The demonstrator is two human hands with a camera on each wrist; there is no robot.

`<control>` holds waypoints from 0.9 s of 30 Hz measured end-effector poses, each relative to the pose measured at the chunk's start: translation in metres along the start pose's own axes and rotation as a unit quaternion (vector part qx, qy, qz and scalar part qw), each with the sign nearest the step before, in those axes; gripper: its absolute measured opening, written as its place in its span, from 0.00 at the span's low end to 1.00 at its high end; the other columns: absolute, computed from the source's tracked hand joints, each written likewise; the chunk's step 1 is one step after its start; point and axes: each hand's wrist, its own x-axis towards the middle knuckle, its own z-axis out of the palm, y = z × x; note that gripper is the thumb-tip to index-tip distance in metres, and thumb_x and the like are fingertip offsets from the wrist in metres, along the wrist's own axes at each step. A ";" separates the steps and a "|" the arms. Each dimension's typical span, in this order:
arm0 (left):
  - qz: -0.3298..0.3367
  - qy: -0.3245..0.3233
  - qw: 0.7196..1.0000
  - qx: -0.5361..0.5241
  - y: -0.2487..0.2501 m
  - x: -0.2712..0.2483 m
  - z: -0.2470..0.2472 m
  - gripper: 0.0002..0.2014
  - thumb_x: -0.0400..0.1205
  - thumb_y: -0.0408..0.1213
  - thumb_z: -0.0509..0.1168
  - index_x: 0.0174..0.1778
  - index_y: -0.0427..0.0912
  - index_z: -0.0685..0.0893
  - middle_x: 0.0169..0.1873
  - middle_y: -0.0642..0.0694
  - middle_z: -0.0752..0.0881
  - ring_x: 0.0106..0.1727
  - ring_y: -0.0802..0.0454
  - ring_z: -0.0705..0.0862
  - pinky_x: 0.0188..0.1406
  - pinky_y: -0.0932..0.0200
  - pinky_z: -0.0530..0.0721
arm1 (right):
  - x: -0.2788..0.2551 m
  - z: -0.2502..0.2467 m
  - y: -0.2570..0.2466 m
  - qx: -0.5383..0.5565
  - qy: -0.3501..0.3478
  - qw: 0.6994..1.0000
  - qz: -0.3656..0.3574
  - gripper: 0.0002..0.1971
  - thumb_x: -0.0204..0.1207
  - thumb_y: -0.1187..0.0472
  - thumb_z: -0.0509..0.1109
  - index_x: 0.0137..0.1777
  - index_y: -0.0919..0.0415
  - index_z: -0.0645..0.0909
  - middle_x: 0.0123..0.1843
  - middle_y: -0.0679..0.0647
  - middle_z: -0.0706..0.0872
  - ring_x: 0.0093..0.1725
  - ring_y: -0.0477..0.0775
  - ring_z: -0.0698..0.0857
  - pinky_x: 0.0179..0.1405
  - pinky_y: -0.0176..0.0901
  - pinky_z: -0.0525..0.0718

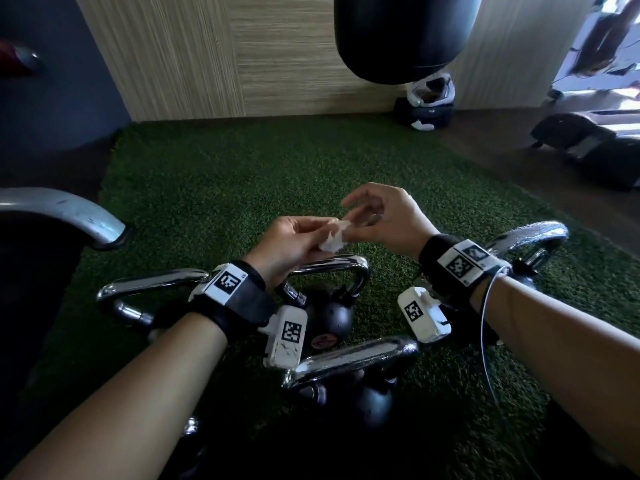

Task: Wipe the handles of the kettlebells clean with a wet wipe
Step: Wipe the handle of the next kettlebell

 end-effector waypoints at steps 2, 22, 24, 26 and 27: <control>0.088 0.054 0.984 0.147 -0.006 0.002 -0.009 0.14 0.82 0.38 0.75 0.63 0.44 0.89 0.55 0.47 0.94 0.59 0.50 0.92 0.61 0.53 0.91 | -0.001 -0.008 0.019 -0.024 -0.023 0.999 0.031 0.21 0.69 0.59 0.87 0.61 0.50 0.88 0.52 0.49 0.93 0.49 0.45 0.92 0.50 0.36 0.91; 0.296 0.157 0.788 0.517 -0.052 -0.021 -0.025 0.06 0.83 0.35 0.72 0.49 0.41 0.95 0.41 0.43 0.92 0.43 0.45 0.90 0.45 0.48 0.88 | -0.036 0.058 0.152 0.016 -0.138 0.964 0.228 0.16 0.66 0.59 0.89 0.53 0.56 0.94 0.51 0.59 0.95 0.42 0.52 0.88 0.42 0.48 0.90; 0.294 0.184 0.799 0.492 -0.053 -0.025 -0.034 0.07 0.83 0.36 0.73 0.52 0.41 0.95 0.39 0.43 0.92 0.40 0.46 0.89 0.43 0.47 0.88 | -0.039 0.058 0.151 0.027 -0.125 0.964 0.232 0.13 0.64 0.56 0.90 0.47 0.49 0.94 0.51 0.54 0.96 0.44 0.54 0.91 0.46 0.51 0.91; 0.286 0.167 0.796 0.507 -0.055 -0.028 -0.036 0.08 0.84 0.37 0.71 0.54 0.43 0.95 0.41 0.45 0.93 0.40 0.48 0.90 0.43 0.48 0.89 | -0.041 0.058 0.149 0.016 -0.125 0.965 0.232 0.13 0.63 0.53 0.90 0.46 0.47 0.93 0.51 0.51 0.96 0.50 0.55 0.93 0.48 0.52 0.93; 0.281 0.160 0.796 0.512 -0.057 -0.029 -0.036 0.09 0.85 0.39 0.70 0.54 0.44 0.95 0.43 0.46 0.94 0.42 0.49 0.90 0.45 0.50 0.89 | -0.043 0.059 0.148 0.016 -0.126 0.964 0.232 0.14 0.63 0.51 0.91 0.47 0.46 0.93 0.51 0.50 0.96 0.51 0.56 0.93 0.49 0.52 0.94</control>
